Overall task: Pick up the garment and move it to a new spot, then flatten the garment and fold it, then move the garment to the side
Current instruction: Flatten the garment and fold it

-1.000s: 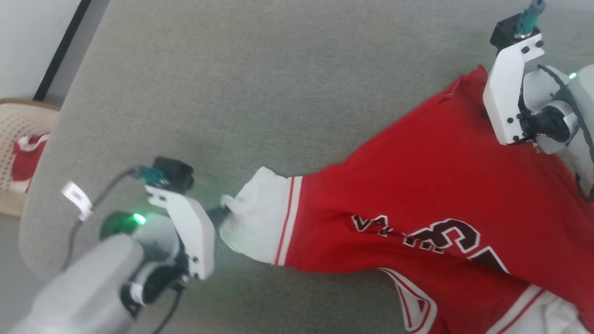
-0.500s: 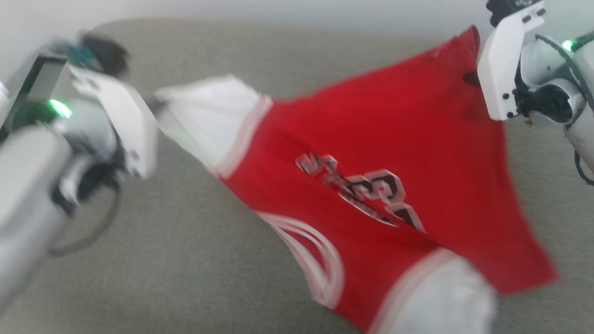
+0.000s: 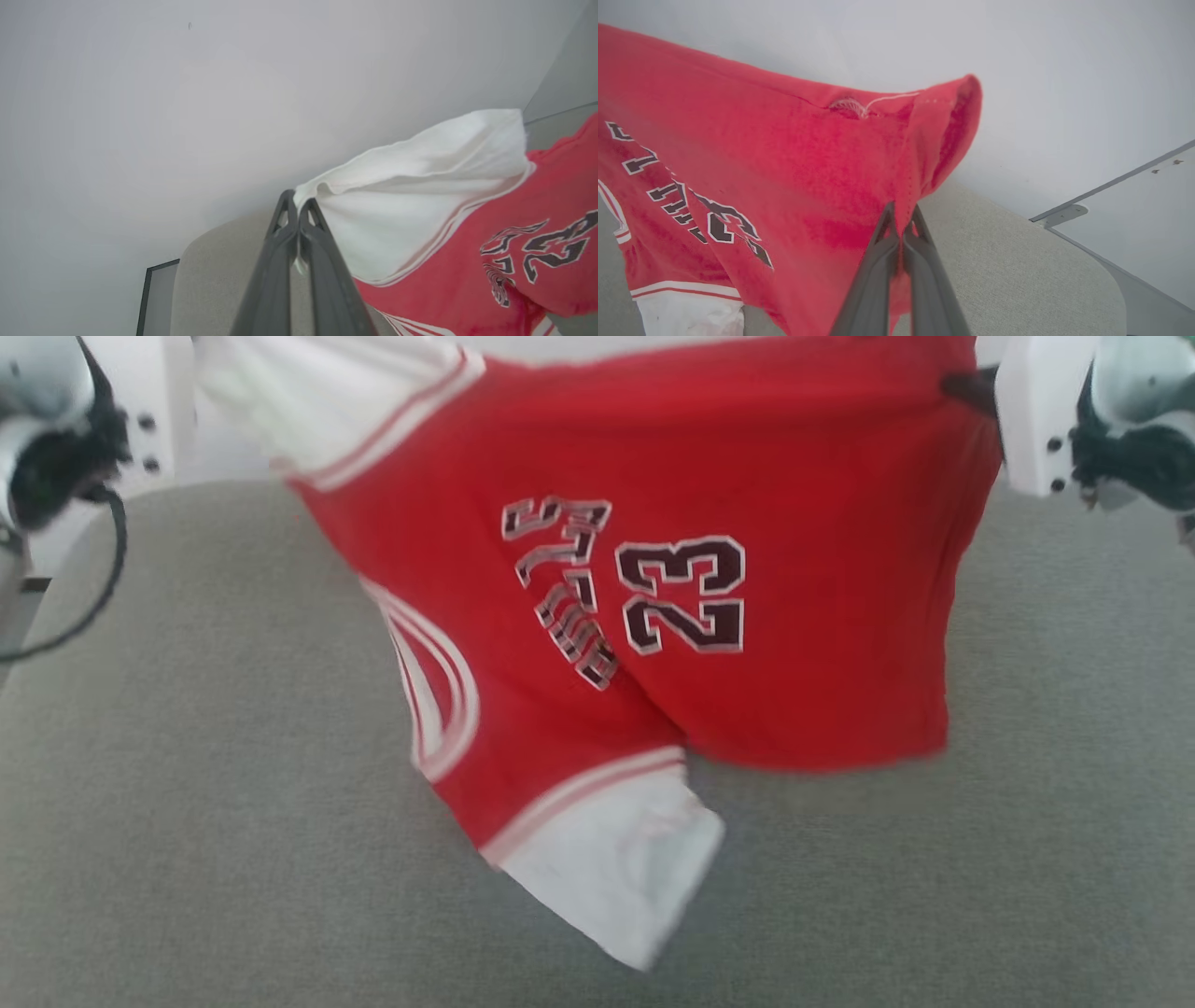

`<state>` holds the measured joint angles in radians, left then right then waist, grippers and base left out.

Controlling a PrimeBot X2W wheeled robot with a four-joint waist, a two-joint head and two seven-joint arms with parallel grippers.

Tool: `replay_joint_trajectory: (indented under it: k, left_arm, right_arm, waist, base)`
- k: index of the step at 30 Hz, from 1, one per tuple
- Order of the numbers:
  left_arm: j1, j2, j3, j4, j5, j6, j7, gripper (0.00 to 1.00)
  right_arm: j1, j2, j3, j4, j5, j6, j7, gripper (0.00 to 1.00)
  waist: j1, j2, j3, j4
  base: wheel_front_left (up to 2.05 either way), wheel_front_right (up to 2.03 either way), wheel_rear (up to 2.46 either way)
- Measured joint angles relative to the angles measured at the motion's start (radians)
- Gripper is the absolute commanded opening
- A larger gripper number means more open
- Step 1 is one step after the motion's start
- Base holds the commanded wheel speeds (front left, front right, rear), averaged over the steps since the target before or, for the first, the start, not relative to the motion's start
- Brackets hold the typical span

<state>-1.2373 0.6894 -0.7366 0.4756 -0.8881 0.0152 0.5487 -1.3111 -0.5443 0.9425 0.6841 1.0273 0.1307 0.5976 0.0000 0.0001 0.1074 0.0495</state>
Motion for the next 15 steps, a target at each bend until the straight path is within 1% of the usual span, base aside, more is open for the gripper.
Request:
replay_joint_trajectory:
  k: [4, 6, 8, 10, 13, 15]
  left_arm:
    - [-0.077, -0.032, -0.004, 0.084, 0.027, -0.023, -0.033, 0.00]
    - [-0.126, -0.055, 0.002, 0.124, 0.044, -0.030, -0.079, 0.00]
    - [-0.176, -0.075, 0.002, 0.164, 0.072, -0.039, -0.126, 0.00]
    - [-0.231, -0.100, 0.009, 0.209, 0.091, -0.039, -0.183, 0.00]
    - [-0.319, -0.131, 0.015, 0.271, 0.132, -0.039, -0.281, 0.00]
    - [-0.380, -0.143, 0.016, 0.309, 0.167, -0.041, -0.360, 0.00]
  right_arm:
    - [-0.034, 0.005, -0.013, 0.014, -0.019, 0.000, -0.051, 0.00]
    - [-0.057, 0.014, -0.024, 0.018, -0.022, 0.000, -0.085, 0.00]
    - [-0.076, 0.018, -0.028, 0.041, -0.037, 0.000, -0.114, 0.00]
    - [-0.106, 0.024, -0.043, 0.080, -0.051, 0.000, -0.144, 0.00]
    - [-0.168, 0.050, -0.073, 0.148, -0.098, 0.000, -0.239, 0.00]
    - [-0.217, 0.072, -0.095, 0.201, -0.147, 0.000, -0.335, 0.00]
  waist:
    - [0.0000, 0.0000, 0.001, -0.016]
    - [0.0000, 0.0000, 0.016, -0.019]
    - [0.0000, 0.0000, 0.036, -0.023]
    - [0.0000, 0.0000, 0.063, -0.025]
    - [0.0000, 0.0000, 0.113, -0.030]
    - [0.0000, 0.0000, 0.151, -0.032]
  base:
    - [0.00, 0.00, 0.00]
    - [0.00, 0.00, 0.00]
    - [0.00, 0.00, 0.00]
    - [0.00, 0.00, 0.00]
    - [0.00, 0.00, 0.00]
    - [0.00, 0.00, 0.00]
